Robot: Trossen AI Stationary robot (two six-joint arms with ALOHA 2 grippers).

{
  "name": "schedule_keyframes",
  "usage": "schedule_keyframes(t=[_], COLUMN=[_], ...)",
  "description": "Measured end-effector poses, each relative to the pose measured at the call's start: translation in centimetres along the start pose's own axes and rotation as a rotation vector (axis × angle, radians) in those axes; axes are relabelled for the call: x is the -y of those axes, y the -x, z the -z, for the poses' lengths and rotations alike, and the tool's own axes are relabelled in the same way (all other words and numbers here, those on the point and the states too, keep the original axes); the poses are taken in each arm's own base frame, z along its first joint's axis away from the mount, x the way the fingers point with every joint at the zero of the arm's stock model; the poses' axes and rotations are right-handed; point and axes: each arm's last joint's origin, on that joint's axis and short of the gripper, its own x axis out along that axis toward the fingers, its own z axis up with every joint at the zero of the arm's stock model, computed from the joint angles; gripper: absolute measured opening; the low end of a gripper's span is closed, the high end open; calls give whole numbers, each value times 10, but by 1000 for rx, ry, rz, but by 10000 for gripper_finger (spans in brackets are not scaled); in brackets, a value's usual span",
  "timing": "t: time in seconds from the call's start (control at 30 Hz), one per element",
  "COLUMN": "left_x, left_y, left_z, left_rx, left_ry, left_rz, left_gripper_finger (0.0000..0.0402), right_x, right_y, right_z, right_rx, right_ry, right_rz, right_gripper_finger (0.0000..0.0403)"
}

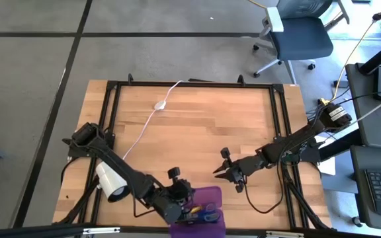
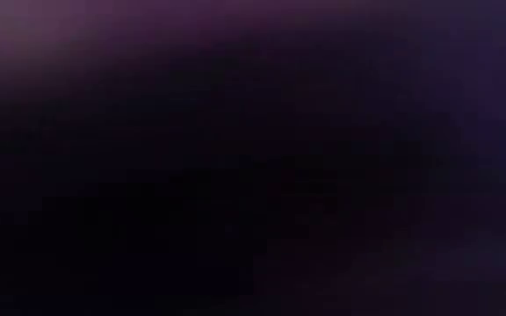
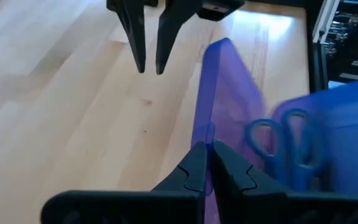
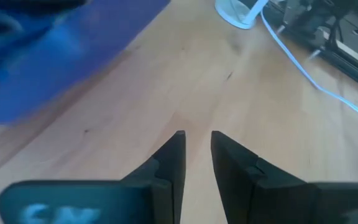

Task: Pick & place school supplies into a supply box
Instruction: Close the purple supply box

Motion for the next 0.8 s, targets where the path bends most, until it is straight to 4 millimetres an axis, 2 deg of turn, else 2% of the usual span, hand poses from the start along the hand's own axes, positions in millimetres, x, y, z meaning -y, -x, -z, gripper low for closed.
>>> schedule_keyframes(t=[0.4,0.8], left_x=[-5,-22], left_y=[-4,-15], left_z=[-4,-11], left_rx=[14,-20], left_ry=[-28,-56], left_rz=[-25,-92], left_gripper_finger=[3,3], right_x=[-1,1], right_y=[0,0], right_z=[0,0], right_rx=[1,-6], right_ry=[1,33], right_rz=[-5,23], right_gripper_finger=[82,82])
